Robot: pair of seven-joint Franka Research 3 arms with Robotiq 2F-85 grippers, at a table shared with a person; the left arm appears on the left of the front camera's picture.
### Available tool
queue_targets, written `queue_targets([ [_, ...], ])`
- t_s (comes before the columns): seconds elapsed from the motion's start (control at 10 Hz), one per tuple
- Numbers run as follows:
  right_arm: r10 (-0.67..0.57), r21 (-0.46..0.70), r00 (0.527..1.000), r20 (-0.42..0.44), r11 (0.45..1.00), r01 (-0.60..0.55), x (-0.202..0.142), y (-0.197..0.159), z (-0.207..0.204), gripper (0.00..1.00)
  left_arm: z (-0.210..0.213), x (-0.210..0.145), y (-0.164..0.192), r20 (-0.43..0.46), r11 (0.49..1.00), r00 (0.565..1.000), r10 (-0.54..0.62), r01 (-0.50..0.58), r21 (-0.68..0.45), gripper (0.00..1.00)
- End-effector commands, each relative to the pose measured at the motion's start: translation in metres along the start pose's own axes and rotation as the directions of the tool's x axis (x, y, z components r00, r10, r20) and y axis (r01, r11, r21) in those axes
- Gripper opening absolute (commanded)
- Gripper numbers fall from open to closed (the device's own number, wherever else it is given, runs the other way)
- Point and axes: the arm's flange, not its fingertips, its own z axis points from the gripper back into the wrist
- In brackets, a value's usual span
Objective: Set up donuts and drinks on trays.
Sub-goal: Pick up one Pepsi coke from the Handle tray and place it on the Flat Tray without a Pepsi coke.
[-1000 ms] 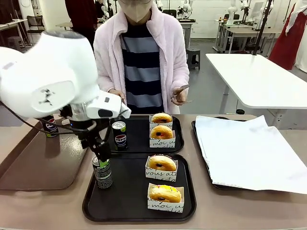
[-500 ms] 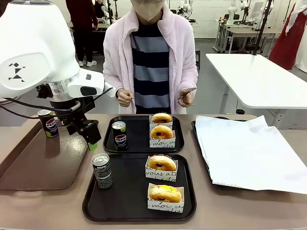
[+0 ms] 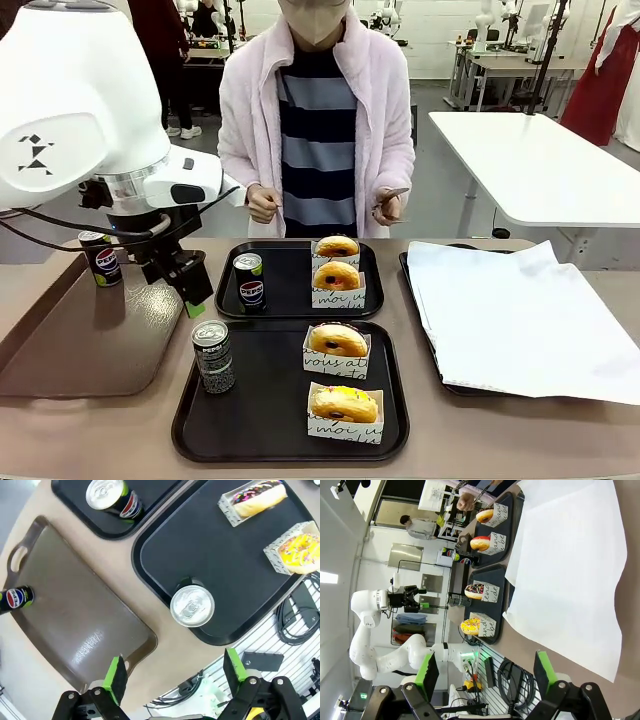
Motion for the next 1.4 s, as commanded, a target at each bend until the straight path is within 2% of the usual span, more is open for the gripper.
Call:
queue_targets([
  [0.0,0.007,0.011,1.000,0.006,1.000,-0.007,0.000,0.000,0.000,1.00,-0.006,-0.030,0.070,-0.001,0.987,0.987,0.162,-0.162,0.013,1.00],
  [0.1,0.007,0.011,1.000,0.006,1.000,-0.007,0.000,0.000,0.000,1.00,-0.013,-0.055,0.098,-0.010,0.965,0.966,0.260,-0.259,0.025,1.00],
  [0.3,0.007,0.011,1.000,0.006,1.000,-0.007,0.000,0.000,0.000,1.00,-0.016,-0.086,0.149,-0.014,0.921,0.928,0.373,-0.368,0.127,1.00],
  [0.4,0.007,0.011,1.000,0.006,1.000,-0.007,0.000,0.000,0.000,1.00,-0.017,-0.102,0.168,-0.012,0.899,0.905,0.426,-0.422,0.117,1.00],
  [0.5,0.007,0.011,1.000,0.006,1.000,-0.007,0.000,0.000,0.000,1.00,-0.020,-0.104,0.175,-0.004,0.889,0.897,0.442,-0.438,0.130,1.00],
  [0.6,0.007,0.011,1.000,0.006,1.000,-0.007,0.000,0.000,0.000,1.00,-0.022,-0.093,0.164,-0.019,0.913,0.920,0.392,-0.386,0.131,1.00],
  [0.7,0.007,0.011,1.000,0.006,1.000,-0.007,0.000,0.000,0.000,1.00,-0.014,-0.108,0.183,-0.019,0.903,0.906,0.422,-0.419,0.099,1.00],
  [1.2,0.007,0.011,1.000,0.006,1.000,-0.007,0.000,0.000,0.000,1.00,-0.015,-0.107,0.183,-0.020,0.903,0.907,0.420,-0.416,0.106,1.00],
  [1.3,0.007,0.011,1.000,0.006,1.000,-0.007,0.000,0.000,0.000,1.00,-0.013,-0.123,0.235,-0.063,0.851,0.866,0.497,-0.500,-0.158,1.00],
])
